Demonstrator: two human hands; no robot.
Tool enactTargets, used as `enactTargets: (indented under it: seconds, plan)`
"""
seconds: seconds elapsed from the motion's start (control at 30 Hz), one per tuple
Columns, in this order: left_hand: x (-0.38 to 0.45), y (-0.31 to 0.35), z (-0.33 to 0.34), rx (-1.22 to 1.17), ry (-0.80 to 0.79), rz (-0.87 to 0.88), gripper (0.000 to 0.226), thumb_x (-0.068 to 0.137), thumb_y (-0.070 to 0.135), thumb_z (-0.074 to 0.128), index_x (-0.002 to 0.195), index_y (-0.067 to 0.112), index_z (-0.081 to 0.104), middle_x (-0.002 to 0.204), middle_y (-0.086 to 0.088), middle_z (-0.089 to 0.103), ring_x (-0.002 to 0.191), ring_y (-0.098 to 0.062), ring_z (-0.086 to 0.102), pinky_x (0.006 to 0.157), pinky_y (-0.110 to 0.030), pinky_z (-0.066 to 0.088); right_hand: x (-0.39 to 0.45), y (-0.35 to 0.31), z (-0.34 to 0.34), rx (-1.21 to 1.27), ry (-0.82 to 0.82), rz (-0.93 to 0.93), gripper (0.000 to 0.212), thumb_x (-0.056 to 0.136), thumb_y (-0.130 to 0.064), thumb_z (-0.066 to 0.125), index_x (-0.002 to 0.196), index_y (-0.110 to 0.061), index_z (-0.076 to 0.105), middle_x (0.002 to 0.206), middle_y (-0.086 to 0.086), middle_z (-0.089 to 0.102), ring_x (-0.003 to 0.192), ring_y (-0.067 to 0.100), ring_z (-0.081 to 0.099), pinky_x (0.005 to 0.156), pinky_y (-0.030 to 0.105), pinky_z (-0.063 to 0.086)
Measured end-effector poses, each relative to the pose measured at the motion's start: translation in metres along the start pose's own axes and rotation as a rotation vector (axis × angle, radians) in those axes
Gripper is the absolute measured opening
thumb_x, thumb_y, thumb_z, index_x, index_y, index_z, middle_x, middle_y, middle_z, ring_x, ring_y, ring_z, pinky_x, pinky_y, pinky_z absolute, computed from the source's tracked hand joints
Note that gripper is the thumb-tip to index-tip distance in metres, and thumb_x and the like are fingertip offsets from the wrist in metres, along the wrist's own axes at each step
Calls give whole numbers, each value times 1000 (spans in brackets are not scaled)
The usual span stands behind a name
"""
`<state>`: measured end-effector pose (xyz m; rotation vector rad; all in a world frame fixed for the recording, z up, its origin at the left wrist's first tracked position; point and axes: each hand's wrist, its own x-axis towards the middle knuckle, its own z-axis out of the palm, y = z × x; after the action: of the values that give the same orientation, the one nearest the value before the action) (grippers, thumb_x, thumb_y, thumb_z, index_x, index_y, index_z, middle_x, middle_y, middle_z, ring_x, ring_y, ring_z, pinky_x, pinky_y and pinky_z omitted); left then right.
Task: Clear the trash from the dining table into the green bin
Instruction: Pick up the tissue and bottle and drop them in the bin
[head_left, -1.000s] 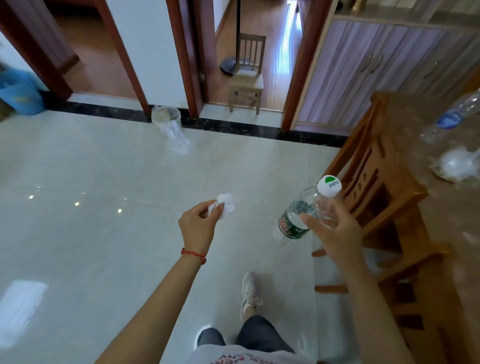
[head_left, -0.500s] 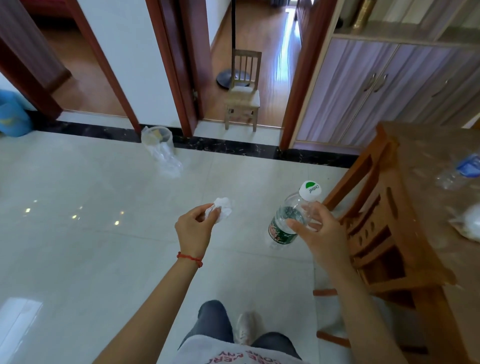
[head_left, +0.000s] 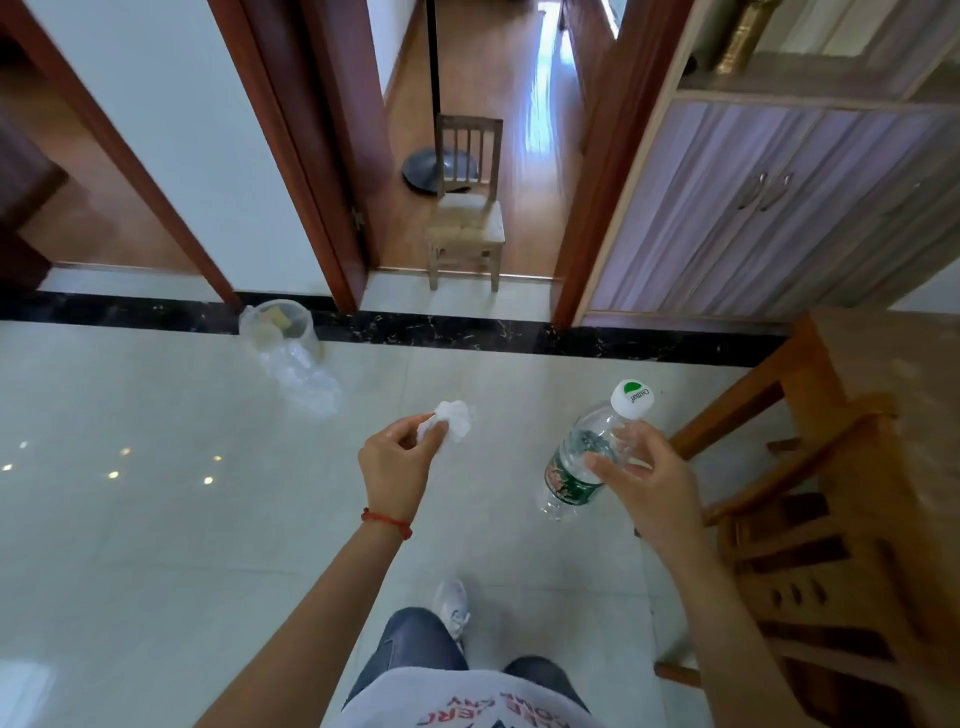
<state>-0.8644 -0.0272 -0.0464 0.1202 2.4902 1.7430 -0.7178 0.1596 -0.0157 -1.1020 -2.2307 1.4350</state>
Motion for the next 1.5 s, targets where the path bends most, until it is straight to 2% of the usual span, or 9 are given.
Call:
enactTargets:
  seconds: [0.17, 0.37, 0.5, 0.57, 0.73, 0.9, 1.23, 1.37, 1.5]
  plan:
    - [74, 10, 29, 7, -56, 6, 10, 77, 15, 70, 85, 10, 73, 70, 3, 67, 59, 9, 57, 55, -7, 45, 62, -15, 14, -12, 41, 40, 54, 74, -28, 75, 122, -12, 54, 120, 3, 61, 108, 19, 57, 90, 34, 51]
    - [146, 20, 77, 42, -73, 10, 9, 77, 17, 71, 83, 11, 73, 67, 5, 65, 59, 3, 58, 56, -18, 47, 141, -25, 16, -23, 56, 54, 49, 75, -25, 74, 119, -14, 55, 115, 0, 62, 103, 16, 57, 80, 25, 48]
    - [192, 33, 122, 42, -84, 18, 13, 78, 17, 70, 87, 8, 73, 70, 0, 66, 62, -12, 59, 59, -26, 50, 205, -28, 10, -14, 64, 64, 50, 75, -25, 74, 119, -12, 55, 116, 2, 62, 105, 18, 57, 84, 29, 49]
    - [213, 42, 145, 44, -97, 24, 14, 78, 18, 70, 87, 7, 73, 71, 0, 67, 62, -9, 59, 62, -28, 51, 238, -32, 4, -7, 74, 64, 51, 75, -23, 74, 121, -10, 55, 117, 4, 62, 104, 17, 56, 84, 29, 48]
    - [261, 67, 194, 31, -109, 53, 13, 77, 16, 71, 88, 9, 73, 72, 6, 67, 63, 8, 58, 57, -9, 46, 308, -48, -11, 33, 60, 54, 48, 75, -20, 74, 119, -10, 56, 109, 0, 60, 101, 22, 60, 82, 27, 48]
    - [306, 85, 228, 32, -120, 68, 18, 77, 16, 70, 92, 6, 72, 79, 1, 67, 66, -2, 60, 60, -3, 45, 362, -56, -15, 30, 55, 51, 49, 74, -22, 75, 118, -12, 56, 114, 4, 63, 100, 22, 61, 86, 30, 50]
    - [406, 104, 294, 49, -248, 83, 17, 77, 18, 71, 89, 6, 73, 70, 0, 69, 62, -4, 62, 61, -9, 47, 452, -74, -9, 62, 194, 112, 54, 72, -19, 76, 121, -10, 56, 111, 2, 62, 105, 20, 59, 93, 33, 49]
    - [444, 115, 317, 61, -349, 77, 21, 77, 22, 71, 92, 7, 73, 70, -4, 70, 67, -12, 66, 69, -26, 53, 479, -82, -6, 64, 251, 152, 53, 72, -22, 77, 119, -11, 56, 112, 2, 64, 103, 18, 59, 94, 37, 49]
    - [475, 128, 344, 80, -440, 150, 19, 77, 21, 71, 91, 8, 73, 73, 1, 70, 63, -3, 64, 65, -14, 51, 502, -87, -4, 77, 345, 192, 51, 71, -19, 77, 117, -11, 56, 106, 0, 62, 98, 20, 60, 88, 30, 49]
